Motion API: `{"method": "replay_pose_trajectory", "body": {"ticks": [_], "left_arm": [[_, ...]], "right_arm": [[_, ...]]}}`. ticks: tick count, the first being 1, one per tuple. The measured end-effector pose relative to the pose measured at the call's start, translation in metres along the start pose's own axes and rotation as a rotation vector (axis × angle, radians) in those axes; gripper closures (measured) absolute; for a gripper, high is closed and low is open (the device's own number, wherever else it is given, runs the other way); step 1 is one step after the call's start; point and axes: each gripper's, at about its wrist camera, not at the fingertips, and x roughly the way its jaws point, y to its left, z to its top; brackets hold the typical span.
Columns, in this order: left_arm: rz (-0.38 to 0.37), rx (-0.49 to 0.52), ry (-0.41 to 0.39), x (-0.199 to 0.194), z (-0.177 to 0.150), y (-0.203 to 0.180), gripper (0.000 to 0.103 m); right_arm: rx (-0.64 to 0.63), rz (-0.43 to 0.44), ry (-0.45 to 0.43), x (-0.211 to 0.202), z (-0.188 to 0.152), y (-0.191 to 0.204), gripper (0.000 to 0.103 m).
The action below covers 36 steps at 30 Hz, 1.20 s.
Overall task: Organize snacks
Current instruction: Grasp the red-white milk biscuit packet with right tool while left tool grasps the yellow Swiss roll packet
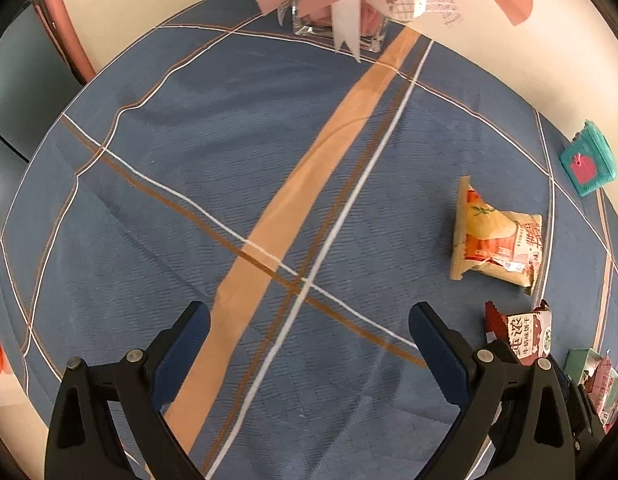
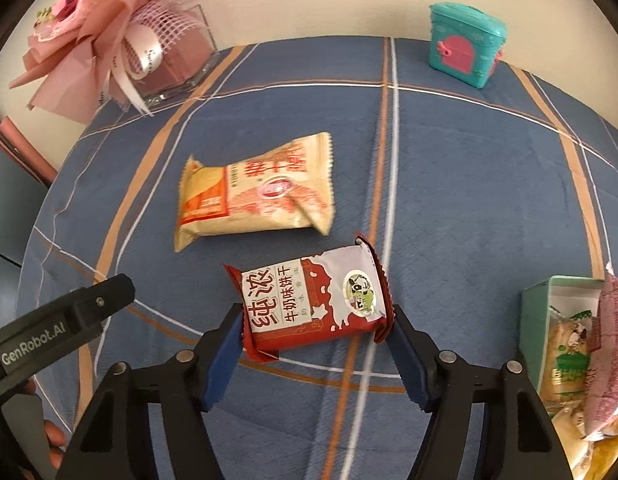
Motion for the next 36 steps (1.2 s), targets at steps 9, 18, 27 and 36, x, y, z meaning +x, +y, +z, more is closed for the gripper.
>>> {"method": "replay_pose_trajectory", "body": {"ticks": [9, 18, 27, 36], "left_arm": [[-0.085, 0.024, -0.015, -0.008, 0.0, -0.035, 0.003], [-0.146, 0.072, -0.038, -0.007, 0.01, -0.085, 0.004], [-0.191, 0.12, -0.058, 0.008, 0.02, -0.125, 0.004], [-0.199, 0.12, -0.044, 0.038, 0.05, -0.146, 0.004]], "right_arm": [[0.045, -0.017, -0.006, -0.001, 0.006, -0.025, 0.034], [0.082, -0.006, -0.01, -0.004, 0.012, -0.046, 0.035], [0.105, 0.02, -0.012, -0.003, 0.011, -0.048, 0.035], [0.103, 0.029, -0.009, -0.004, 0.009, -0.046, 0.035]]}}
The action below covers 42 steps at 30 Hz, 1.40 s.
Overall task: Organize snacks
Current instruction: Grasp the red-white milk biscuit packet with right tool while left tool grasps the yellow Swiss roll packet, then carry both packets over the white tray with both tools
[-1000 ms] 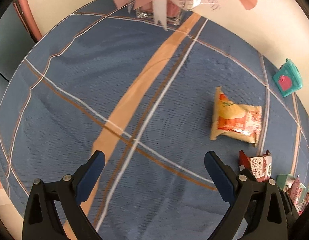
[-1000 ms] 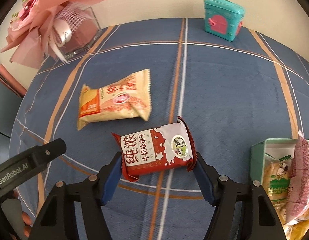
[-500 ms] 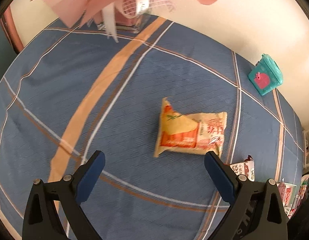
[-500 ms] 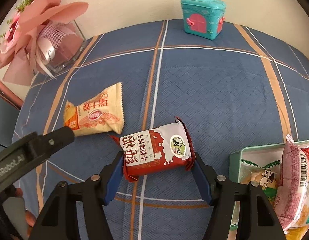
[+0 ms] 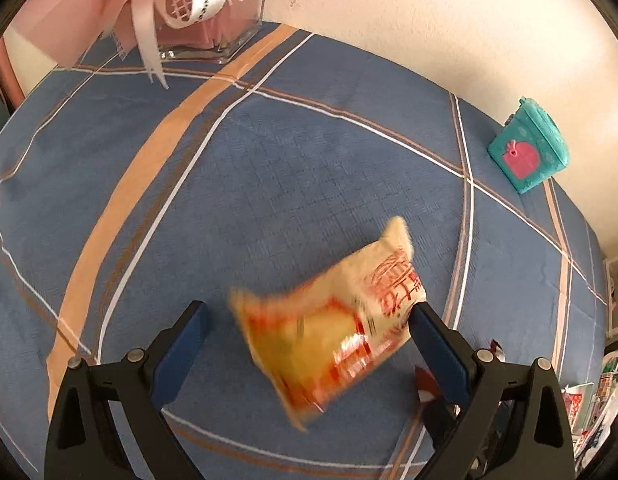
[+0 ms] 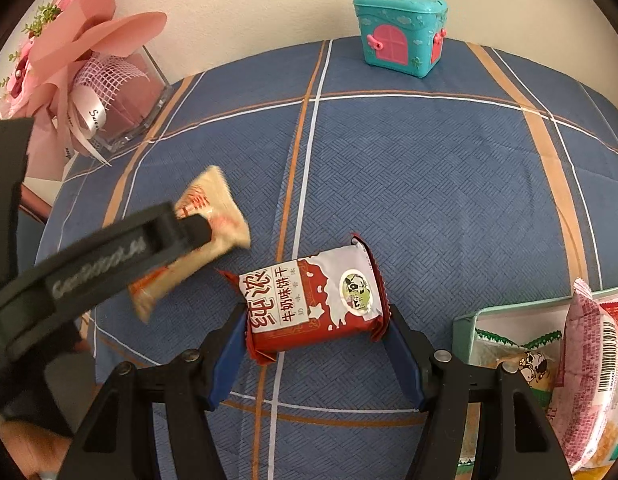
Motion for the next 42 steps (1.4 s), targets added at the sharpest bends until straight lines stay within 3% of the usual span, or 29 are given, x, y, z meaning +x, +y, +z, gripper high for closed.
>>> {"method": "replay_pose_trajectory", "body": {"ticks": [2, 7, 11, 13, 16, 25, 37, 42], "left_arm": [[-0.009, 0.005, -0.004, 0.001, 0.007, -0.005, 0.004], [-0.029, 0.018, 0.012, 0.006, 0.011, -0.02, 0.027], [-0.028, 0.047, 0.013, 0.006, 0.004, -0.022, 0.035], [-0.062, 0.025, 0.026, 0.005, 0.001, -0.022, 0.053], [-0.077, 0.0, 0.031, 0.011, -0.006, -0.022, 0.062], [-0.085, -0.047, 0.017, -0.004, -0.021, -0.023, 0.066], [-0.131, -0.061, -0.046, -0.08, -0.053, -0.013, 0.066], [-0.141, -0.048, -0.077, -0.109, -0.072, -0.015, 0.066]], "right_arm": [[0.001, 0.004, 0.001, 0.0, 0.0, 0.0, 0.035], [0.002, 0.011, 0.001, 0.0, 0.001, -0.002, 0.035], [0.0, 0.015, 0.002, 0.0, 0.0, -0.002, 0.035], [0.005, 0.016, 0.006, -0.001, 0.001, -0.003, 0.035], [0.015, 0.022, 0.013, -0.002, 0.001, -0.005, 0.035], [0.025, 0.031, 0.037, -0.014, -0.005, -0.007, 0.035], [-0.039, -0.007, -0.019, -0.066, -0.025, -0.012, 0.035], [-0.034, -0.005, -0.056, -0.097, -0.037, -0.033, 0.035]]}}
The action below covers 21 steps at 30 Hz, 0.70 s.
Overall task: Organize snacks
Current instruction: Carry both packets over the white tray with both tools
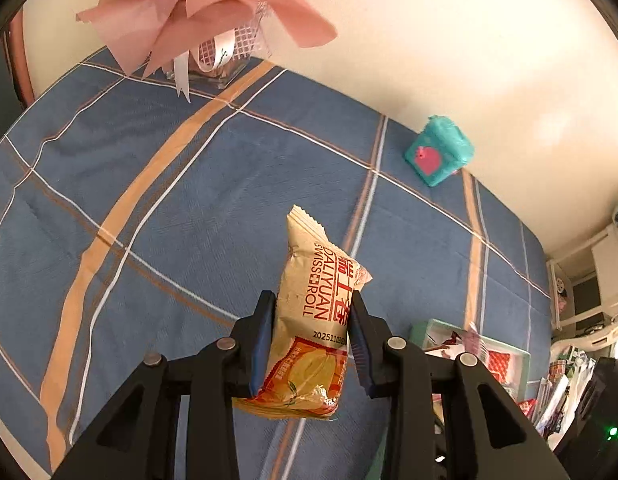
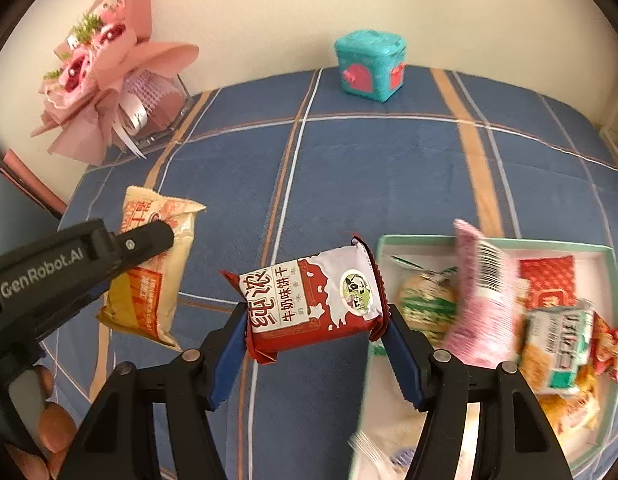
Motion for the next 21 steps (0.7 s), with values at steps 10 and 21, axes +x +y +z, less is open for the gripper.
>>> {"method": "replay_pose_trajectory", "body": {"ticks": [10, 21], "left_arm": [[-0.084, 0.083, 0.003, -0.021, -0.04, -0.048, 0.066], [-0.151, 0.236, 0.058, -0.024, -0.083, -0.122, 0.066]], "right_arm": [[0.073, -0.073, -0.022, -0.043, -0.019, -0.062, 0.035], [0.183, -0.128, -0.002, -0.066, -0.046, -0.131, 0.035]]}}
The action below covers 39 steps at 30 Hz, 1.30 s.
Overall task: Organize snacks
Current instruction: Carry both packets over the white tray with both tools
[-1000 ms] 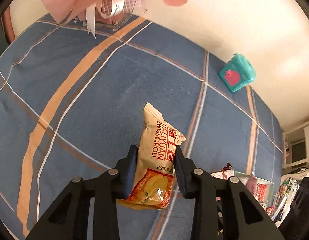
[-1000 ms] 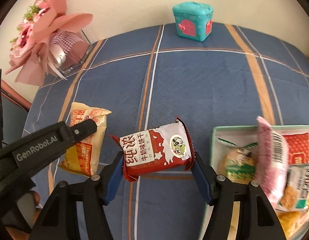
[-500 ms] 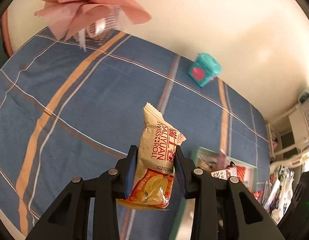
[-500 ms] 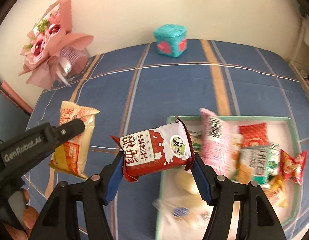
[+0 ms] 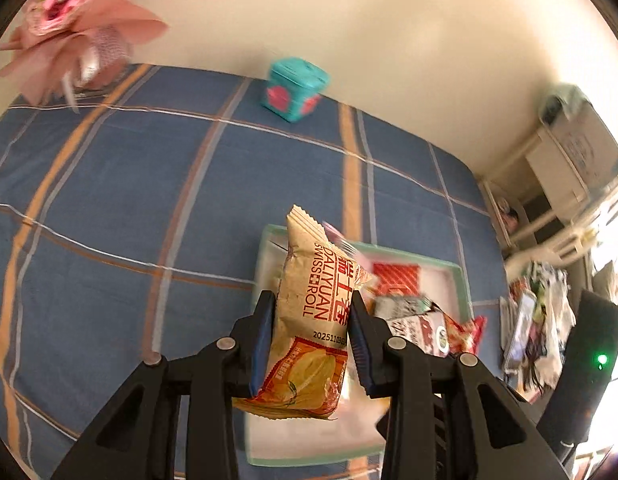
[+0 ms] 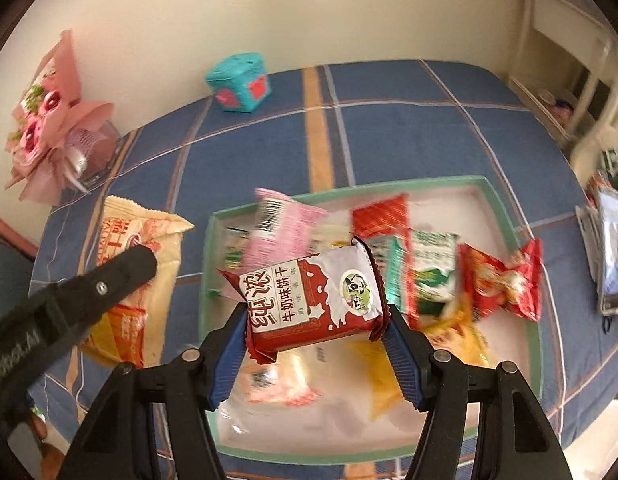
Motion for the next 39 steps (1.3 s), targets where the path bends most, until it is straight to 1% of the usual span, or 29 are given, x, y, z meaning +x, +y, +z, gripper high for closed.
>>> {"method": "replay_pose_trajectory", "body": {"ticks": [8, 15, 26, 34, 39], "left_arm": [[-0.038, 0.017, 0.051, 0.018, -0.018, -0.029, 0.066], [-0.042, 0.026, 0.078, 0.03, -0.023, -0.04, 0.066], [-0.05, 0.01, 0.106, 0.045, -0.021, -0.037, 0.066], [-0.039, 0.006, 0.124, 0.056, -0.022, -0.034, 0.066], [-0.035, -0.011, 0.152, 0.066, -0.023, -0.031, 0.066]], "right_arm": [[0.031, -0.034, 0.013, -0.002, -0.007, -0.029, 0.035], [0.017, -0.032, 0.014, 0.001, -0.007, -0.029, 0.035], [0.005, -0.044, 0.036, 0.013, -0.005, -0.027, 0.035], [-0.007, -0.056, 0.047, 0.021, -0.005, -0.025, 0.035], [-0.01, -0.059, 0.059, 0.029, -0.005, -0.024, 0.035]]}}
